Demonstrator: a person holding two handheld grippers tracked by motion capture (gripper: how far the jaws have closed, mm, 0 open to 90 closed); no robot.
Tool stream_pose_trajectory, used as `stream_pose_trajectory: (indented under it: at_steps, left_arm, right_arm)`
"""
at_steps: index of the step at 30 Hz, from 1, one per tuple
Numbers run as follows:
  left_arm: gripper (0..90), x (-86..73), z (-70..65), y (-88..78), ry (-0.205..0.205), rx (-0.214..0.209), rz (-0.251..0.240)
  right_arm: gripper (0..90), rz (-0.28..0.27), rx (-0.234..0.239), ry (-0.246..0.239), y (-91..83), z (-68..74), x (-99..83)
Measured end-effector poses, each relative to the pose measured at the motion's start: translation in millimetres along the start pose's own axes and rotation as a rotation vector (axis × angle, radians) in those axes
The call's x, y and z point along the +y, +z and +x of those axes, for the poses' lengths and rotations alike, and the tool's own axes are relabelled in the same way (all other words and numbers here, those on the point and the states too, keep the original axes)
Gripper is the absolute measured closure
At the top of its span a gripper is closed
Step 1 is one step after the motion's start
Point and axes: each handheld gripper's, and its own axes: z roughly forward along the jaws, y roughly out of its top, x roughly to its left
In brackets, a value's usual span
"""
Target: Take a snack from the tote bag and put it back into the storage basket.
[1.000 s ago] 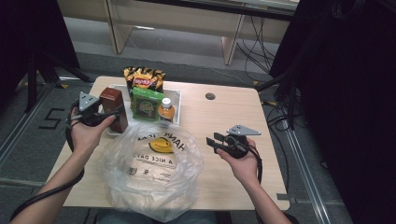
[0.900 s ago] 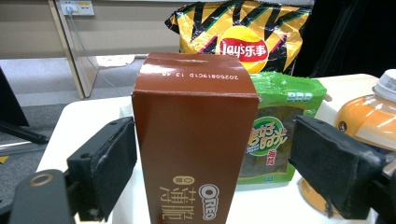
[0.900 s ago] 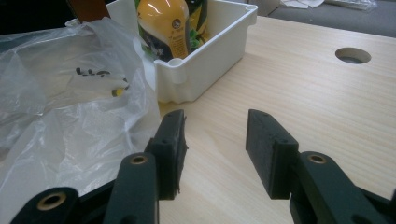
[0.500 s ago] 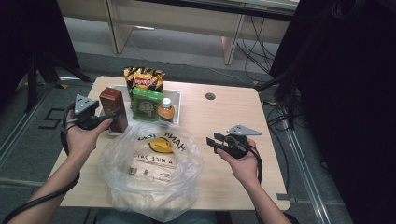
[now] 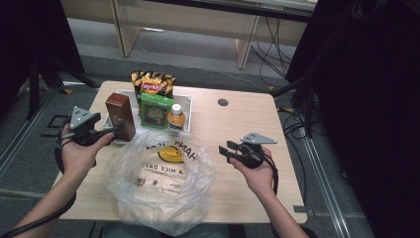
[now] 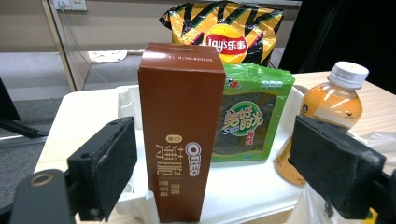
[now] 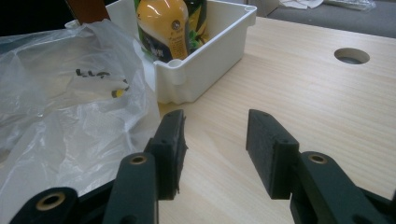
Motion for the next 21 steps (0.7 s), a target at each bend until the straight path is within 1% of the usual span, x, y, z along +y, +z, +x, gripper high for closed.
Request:
stream_pose_trajectory:
  at_steps: [1,2,3,4,5,6,7,10,11,12,14,15,16,17,21]
  left_arm:
    - [14.5,-0.3,-0.2,-1.8,0.002,-0.001,0.0]
    - [14.5,-0.6,-0.6,-3.4,0.002,-0.001,0.0]
    - [14.5,-0.9,-1.2,-5.0,0.006,-0.004,-0.001]
    - [14.5,-1.1,-1.9,-6.6,0.008,-0.007,0.001]
    - [14.6,-1.6,-2.8,-8.0,0.007,-0.012,-0.001]
    - [14.5,-2.0,-3.6,-9.8,0.011,-0.013,0.004]
    - [14.5,-2.6,-4.4,-11.1,0.013,-0.02,0.005]
    - [14.6,-5.5,-7.4,-16.6,0.019,-0.03,0.007]
    - [14.6,-6.3,-7.9,-17.7,0.023,-0.035,0.009]
    - [14.6,-7.4,-8.6,-19.3,0.025,-0.039,0.015]
    - [14.6,-9.7,-10.2,-22.2,0.019,-0.049,0.017]
    - [14.6,-10.7,-10.6,-23.9,0.016,-0.054,0.02]
    - [14.6,-11.5,-11.0,-25.4,0.012,-0.058,0.02]
    - [14.6,-11.9,-11.4,-27.3,0.014,-0.059,0.022]
    - [14.7,-13.1,-13.4,-34.9,0.022,-0.067,0.02]
  right_arm:
    - [57.7,-0.002,-0.004,0.011,0.4,1.3,-0.6]
    - [57.7,-0.012,-0.012,-0.005,0.9,0.5,-0.6]
    - [57.7,-0.011,-0.003,0.014,1.3,1.9,-1.0]
    - [57.7,-0.01,-0.002,0.013,1.3,2.1,-0.9]
    - [57.7,-0.012,-0.005,0.006,1.3,1.7,-0.8]
    - [57.7,0.0,-0.013,-0.016,-0.1,0.3,0.1]
    - [57.7,-0.002,0.011,0.001,0.8,0.9,-0.2]
    - [57.7,0.001,-0.001,0.001,-0.3,0.0,0.0]
    - [57.7,0.011,0.002,0.025,-0.7,1.5,-0.1]
    - [57.7,0.016,0.007,0.038,-1.1,2.6,-0.1]
    - [57.7,0.014,0.005,0.037,-1.0,2.5,-0.3]
    - [57.6,0.006,0.0,0.026,-0.7,2.1,-0.4]
    - [57.7,0.001,-0.001,0.002,-0.3,0.0,-0.2]
    - [57.6,0.009,0.006,0.014,-0.5,0.8,-0.2]
    - [57.6,0.011,0.005,0.019,-0.6,0.8,-0.1]
